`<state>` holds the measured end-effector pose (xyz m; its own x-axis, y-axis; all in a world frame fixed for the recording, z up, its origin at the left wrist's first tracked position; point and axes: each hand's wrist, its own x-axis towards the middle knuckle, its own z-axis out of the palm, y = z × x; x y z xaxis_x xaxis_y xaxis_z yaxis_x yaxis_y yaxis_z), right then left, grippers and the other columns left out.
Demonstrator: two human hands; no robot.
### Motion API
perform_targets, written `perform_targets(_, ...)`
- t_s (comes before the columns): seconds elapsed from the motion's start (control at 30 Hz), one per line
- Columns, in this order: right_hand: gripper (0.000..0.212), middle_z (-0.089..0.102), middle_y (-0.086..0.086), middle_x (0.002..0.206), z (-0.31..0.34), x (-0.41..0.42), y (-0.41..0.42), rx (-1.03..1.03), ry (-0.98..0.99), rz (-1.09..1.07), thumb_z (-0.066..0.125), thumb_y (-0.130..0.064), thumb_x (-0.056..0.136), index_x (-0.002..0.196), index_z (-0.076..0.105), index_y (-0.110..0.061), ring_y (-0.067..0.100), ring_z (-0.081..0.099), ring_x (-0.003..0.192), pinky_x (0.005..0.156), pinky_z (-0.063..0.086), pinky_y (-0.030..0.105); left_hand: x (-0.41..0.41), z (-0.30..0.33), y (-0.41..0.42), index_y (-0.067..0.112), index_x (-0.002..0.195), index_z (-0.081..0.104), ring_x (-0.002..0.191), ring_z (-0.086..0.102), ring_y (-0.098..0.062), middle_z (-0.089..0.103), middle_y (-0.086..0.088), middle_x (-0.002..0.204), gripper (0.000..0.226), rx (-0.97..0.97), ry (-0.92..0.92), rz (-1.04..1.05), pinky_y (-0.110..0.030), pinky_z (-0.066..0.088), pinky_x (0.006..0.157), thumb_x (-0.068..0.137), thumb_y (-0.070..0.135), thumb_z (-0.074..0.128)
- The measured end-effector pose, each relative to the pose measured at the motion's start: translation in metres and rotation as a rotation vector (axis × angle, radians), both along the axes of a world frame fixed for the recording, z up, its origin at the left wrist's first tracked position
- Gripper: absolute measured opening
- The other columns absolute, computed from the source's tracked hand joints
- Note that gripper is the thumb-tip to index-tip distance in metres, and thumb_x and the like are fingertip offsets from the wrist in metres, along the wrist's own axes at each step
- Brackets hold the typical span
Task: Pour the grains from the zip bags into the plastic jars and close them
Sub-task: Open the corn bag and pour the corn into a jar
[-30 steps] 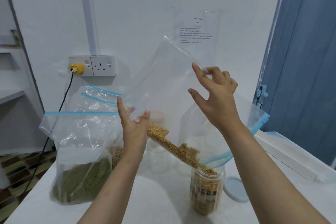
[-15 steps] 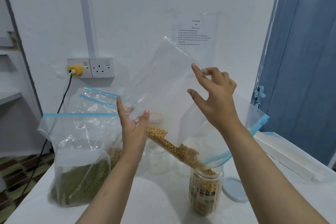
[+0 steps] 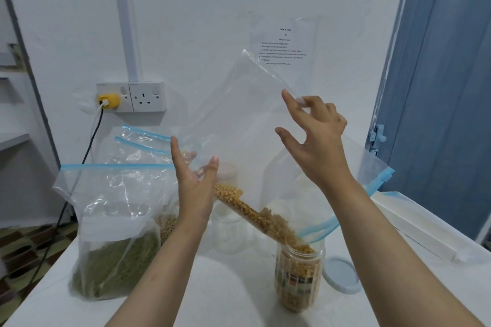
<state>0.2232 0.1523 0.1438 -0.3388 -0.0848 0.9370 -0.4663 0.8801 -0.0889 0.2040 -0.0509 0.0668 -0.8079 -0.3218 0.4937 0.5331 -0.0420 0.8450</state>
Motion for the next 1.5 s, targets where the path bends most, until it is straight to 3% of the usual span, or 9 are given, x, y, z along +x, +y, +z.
perform_targets(0.93, 0.056, 0.055, 0.0, 0.119, 0.001, 0.003, 0.002, 0.003, -0.003, 0.018, 0.065, -0.031, 0.088, 0.143, 0.051, -0.026, 0.026, 0.051, 0.106, 0.09, 0.025, 0.039, -0.001, -0.004, -0.002, 0.062, 0.145, 0.006, 0.112, 0.058, -0.01, 0.039, 0.0, 0.14, 0.086, 0.014, 0.028, -0.024, -0.049, 0.05, 0.101, 0.093, 0.027, 0.065)
perform_targets(1.17, 0.056, 0.056, 0.0, 0.118, 0.001, 0.002, 0.001, -0.015, -0.031, 0.074, 0.065, -0.03, 0.088, 0.142, 0.052, -0.026, 0.026, 0.055, 0.107, 0.092, 0.029, 0.041, -0.001, -0.001, -0.007, 0.085, 0.118, 0.018, 0.112, 0.063, -0.016, 0.029, -0.003, 0.15, 0.087, 0.039, 0.053, 0.009, -0.052, 0.048, 0.103, 0.087, 0.025, 0.074)
perform_targets(1.5, 0.055, 0.058, 0.005, 0.117, 0.0, -0.001, -0.002, -0.058, -0.031, 0.128, 0.067, -0.025, 0.088, 0.141, 0.054, -0.021, 0.025, 0.059, 0.108, 0.095, 0.038, 0.051, 0.0, -0.002, -0.011, 0.081, 0.122, 0.019, 0.104, 0.065, -0.004, 0.024, -0.002, 0.156, 0.087, -0.025, 0.07, 0.024, -0.049, 0.048, 0.104, 0.084, 0.029, 0.076)
